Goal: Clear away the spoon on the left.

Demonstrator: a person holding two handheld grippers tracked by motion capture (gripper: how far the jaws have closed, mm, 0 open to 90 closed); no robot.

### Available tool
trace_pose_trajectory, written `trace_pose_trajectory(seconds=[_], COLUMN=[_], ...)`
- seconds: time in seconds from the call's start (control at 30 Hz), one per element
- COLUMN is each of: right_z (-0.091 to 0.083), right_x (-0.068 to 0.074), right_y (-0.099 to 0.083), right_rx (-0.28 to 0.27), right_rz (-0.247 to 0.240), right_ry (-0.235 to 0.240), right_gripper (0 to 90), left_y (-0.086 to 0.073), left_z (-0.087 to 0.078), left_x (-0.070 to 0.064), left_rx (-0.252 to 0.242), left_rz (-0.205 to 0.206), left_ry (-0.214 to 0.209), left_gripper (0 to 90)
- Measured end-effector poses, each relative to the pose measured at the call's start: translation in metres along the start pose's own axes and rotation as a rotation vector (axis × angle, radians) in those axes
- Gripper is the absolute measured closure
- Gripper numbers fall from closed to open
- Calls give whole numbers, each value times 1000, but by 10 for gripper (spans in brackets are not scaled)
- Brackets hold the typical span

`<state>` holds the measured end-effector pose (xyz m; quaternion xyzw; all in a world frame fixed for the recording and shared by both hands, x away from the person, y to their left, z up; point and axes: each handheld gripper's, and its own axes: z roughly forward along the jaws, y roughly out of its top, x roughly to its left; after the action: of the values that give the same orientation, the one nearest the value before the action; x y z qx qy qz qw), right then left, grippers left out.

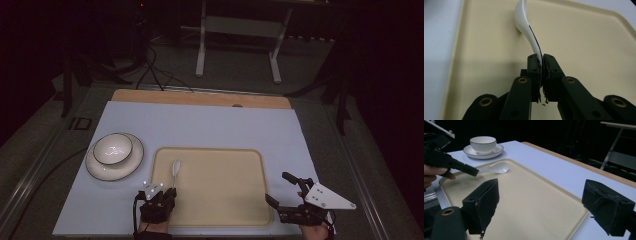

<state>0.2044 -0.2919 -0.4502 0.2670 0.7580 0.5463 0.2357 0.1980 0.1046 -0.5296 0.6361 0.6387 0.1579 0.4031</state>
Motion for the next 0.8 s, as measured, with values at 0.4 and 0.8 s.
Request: trace_pose_trajectory(seconds=[0.4, 0.8], right_z=[0, 0], right_x=[0, 0], right_y=[0, 0], right_rx=[0, -1], right_rz=[3, 2], right_ry=[5, 5], right_gripper=[142, 143], left_y=[-6, -5], left_z=[10, 9], left_x=[3, 3], left_rx=[60, 50], left_rz=[4, 31], left_ry=[11, 48], left_gripper=[812, 733])
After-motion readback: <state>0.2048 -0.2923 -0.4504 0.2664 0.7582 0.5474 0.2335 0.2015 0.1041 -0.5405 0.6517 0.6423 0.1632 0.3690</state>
